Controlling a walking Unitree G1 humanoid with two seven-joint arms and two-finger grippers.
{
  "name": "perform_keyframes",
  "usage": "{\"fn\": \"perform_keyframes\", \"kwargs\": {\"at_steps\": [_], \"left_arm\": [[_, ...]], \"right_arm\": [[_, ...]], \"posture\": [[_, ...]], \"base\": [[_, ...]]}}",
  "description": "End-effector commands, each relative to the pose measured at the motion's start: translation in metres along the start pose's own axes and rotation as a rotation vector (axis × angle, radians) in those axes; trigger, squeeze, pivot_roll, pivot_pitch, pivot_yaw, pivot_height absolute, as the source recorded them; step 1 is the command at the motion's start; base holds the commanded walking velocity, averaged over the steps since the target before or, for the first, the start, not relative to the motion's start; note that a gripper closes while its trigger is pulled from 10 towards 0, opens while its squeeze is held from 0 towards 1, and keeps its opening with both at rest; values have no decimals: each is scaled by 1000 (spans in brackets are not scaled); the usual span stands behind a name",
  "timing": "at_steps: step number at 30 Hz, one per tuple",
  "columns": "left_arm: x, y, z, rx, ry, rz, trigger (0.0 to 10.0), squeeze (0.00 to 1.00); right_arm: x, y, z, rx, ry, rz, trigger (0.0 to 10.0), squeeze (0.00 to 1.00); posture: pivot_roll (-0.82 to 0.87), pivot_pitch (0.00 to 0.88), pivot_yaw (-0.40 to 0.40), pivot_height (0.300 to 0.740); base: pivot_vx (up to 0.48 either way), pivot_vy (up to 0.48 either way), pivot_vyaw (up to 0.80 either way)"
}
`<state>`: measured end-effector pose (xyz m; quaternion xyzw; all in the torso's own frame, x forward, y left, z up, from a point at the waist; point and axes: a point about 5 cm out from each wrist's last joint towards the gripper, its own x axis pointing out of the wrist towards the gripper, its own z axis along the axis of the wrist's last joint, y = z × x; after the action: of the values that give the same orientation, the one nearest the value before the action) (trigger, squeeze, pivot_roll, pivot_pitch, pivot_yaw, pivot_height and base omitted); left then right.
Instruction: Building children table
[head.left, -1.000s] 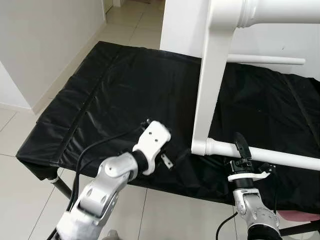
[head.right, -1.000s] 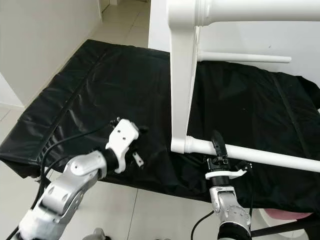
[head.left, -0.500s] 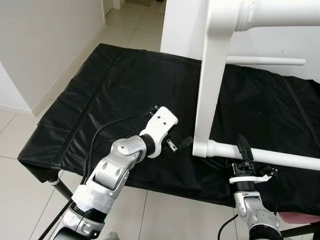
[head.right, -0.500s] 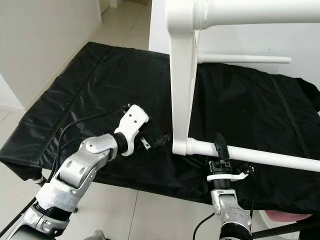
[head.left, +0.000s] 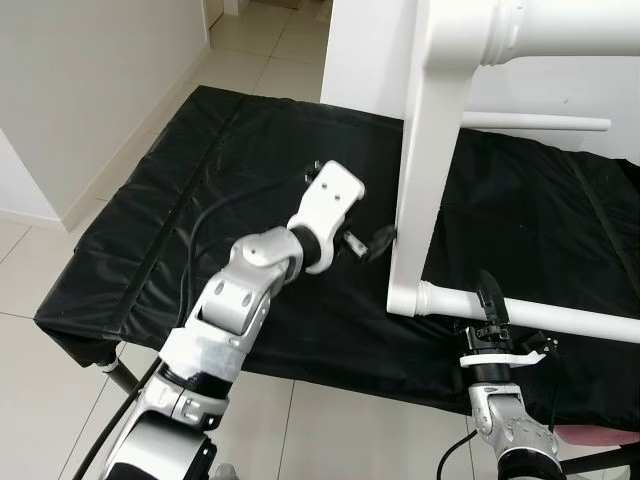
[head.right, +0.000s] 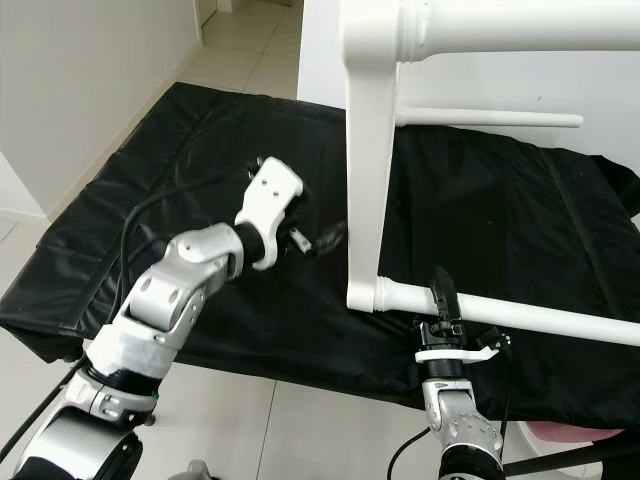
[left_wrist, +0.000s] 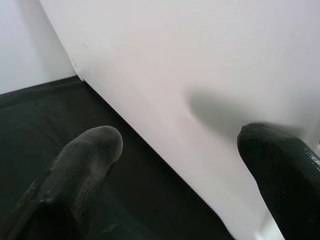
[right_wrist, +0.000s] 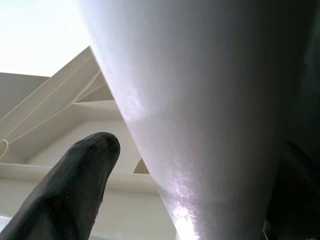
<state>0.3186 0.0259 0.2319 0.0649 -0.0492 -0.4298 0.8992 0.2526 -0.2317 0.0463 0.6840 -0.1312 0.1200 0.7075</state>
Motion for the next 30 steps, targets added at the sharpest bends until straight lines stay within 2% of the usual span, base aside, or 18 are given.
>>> {"fn": "perform_keyframes", "kwargs": {"at_steps": [1, 6, 7, 8, 11, 12, 15, 18, 23, 30], "left_arm": [[4, -1, 17, -27, -63, 48, 10000, 0], [4, -5, 22, -34, -89, -2, 10000, 0], [1, -11, 19, -29, -84, -80, 10000, 0], [-6, -17, 5, 29, -29, -163, 10000, 0], [-11, -20, -6, 67, 16, -223, 10000, 0], [-22, -22, -26, 142, 110, -288, 10000, 0], [-27, -22, -32, 188, 135, -313, 10000, 0], [-32, -24, -33, 163, 148, -352, 10000, 0], [-29, -19, -25, 124, 128, -321, 10000, 0], [-23, -23, -15, 93, 89, -314, 10000, 0]], "right_arm": [[-47, -31, -8, 27, -14, -260, 10000, 0], [-47, -31, -9, 28, -15, -258, 10000, 0], [-46, -31, -9, 26, -14, -256, 10000, 0], [-44, -31, -10, 25, -11, -253, 10000, 0], [-43, -30, -10, 25, -9, -252, 10000, 0], [-41, -29, -12, 23, -5, -249, 10000, 0], [-40, -28, -14, 22, -3, -249, 10000, 0], [-39, -27, -15, 22, -3, -248, 10000, 0], [-38, -26, -15, 22, -1, -248, 10000, 0], [-37, -26, -14, 17, -3, -249, 10000, 0]], "posture": [[34, 112, 11, 740], [33, 111, 12, 740], [32, 109, 12, 740], [36, 109, 10, 740], [36, 109, 10, 740], [37, 111, 11, 740], [37, 111, 11, 740], [41, 112, 9, 740], [40, 111, 9, 740], [37, 111, 10, 740]], "base": [[0, 0, 0], [0, 0, 0], [0, 0, 0], [0, 0, 0], [0, 0, 0], [0, 0, 0], [0, 0, 0], [0, 0, 0], [0, 0, 0], [0, 0, 0]]}}
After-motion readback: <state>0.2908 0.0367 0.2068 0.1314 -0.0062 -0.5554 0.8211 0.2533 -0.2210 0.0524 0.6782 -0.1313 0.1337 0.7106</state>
